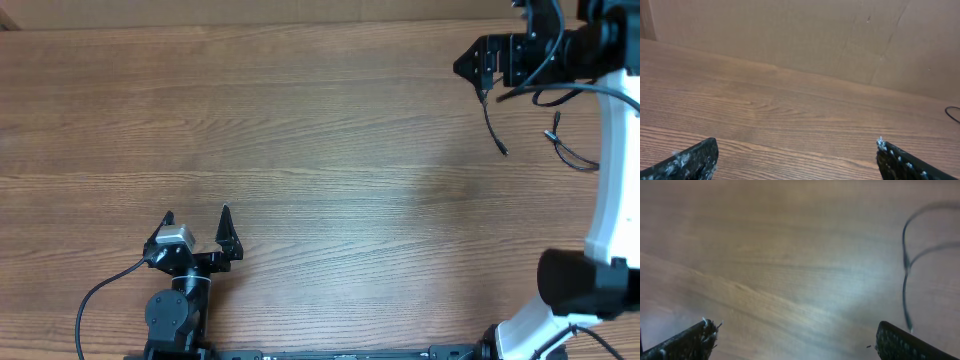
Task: Untangle cables
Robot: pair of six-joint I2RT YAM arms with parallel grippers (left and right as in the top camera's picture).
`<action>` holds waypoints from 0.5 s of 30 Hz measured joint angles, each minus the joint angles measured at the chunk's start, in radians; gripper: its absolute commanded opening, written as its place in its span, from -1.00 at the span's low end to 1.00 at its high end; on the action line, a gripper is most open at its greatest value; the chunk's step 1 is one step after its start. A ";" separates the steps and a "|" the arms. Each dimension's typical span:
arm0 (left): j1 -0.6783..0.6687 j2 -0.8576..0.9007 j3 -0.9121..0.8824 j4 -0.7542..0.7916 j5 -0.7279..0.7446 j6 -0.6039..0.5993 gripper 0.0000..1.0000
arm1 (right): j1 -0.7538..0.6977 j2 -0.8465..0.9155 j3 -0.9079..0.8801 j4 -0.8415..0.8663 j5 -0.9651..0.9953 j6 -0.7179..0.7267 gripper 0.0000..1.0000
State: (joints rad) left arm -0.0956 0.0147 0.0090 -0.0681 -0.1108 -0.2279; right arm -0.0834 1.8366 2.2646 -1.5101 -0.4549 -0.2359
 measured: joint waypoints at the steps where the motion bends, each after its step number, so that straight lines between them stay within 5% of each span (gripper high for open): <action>1: 0.000 0.000 0.000 0.000 0.000 0.000 1.00 | 0.000 -0.016 0.000 0.016 -0.007 0.000 1.00; 15: 0.000 0.000 0.000 0.000 -0.003 0.000 0.99 | 0.000 -0.273 -0.234 0.223 -0.027 0.000 1.00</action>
State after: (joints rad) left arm -0.0956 0.0147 0.0090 -0.0681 -0.1139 -0.2279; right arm -0.0834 1.5635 2.0308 -1.2873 -0.4816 -0.2359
